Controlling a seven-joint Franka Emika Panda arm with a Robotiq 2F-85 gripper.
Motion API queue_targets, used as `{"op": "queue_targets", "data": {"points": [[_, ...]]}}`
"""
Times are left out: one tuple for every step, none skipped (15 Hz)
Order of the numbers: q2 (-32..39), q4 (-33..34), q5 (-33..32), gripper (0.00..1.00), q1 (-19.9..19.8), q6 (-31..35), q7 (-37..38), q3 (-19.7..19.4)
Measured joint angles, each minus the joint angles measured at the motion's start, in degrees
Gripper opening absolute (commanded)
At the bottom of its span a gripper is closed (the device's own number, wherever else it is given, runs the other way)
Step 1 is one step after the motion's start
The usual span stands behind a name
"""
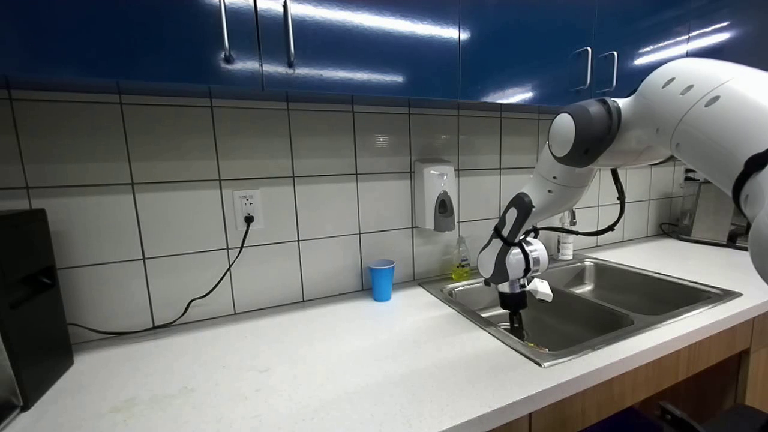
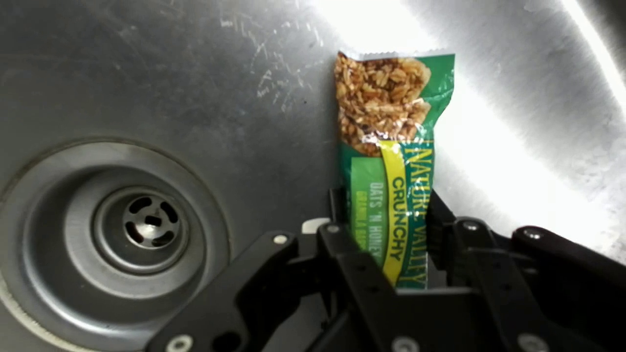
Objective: Remove the green packet out of the sink
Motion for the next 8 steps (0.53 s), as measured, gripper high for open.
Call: {"op": "queue_targets", "data": {"points": [[-0.37, 0.01, 0.00, 0.14, 0.14, -0.11, 0.55, -0.22], [-0.79, 0.00, 0.00, 0.14, 0.26, -0.28, 0.98, -0.39], [-1.24, 0.00, 0.00, 0.14, 0.37, -0.45, 1.35, -0.54], [-1.71, 0.00, 0.00, 0.14, 0.45, -0.59, 1.66, -0.64], [-2.26, -0.03, 0.00, 0.14, 0.58, -0.73, 2.10, -0.82], [-2.80, -0.04, 0.00, 0.14, 0.73, -0.87, 2.51, -1.01], [-3.36, -0.08, 0.00, 0.14, 0.82, -1.02, 2.78, -1.12], [-3.95, -0.16, 0.00, 0.14, 0.85, -1.18, 3.02, -1.16]]}}
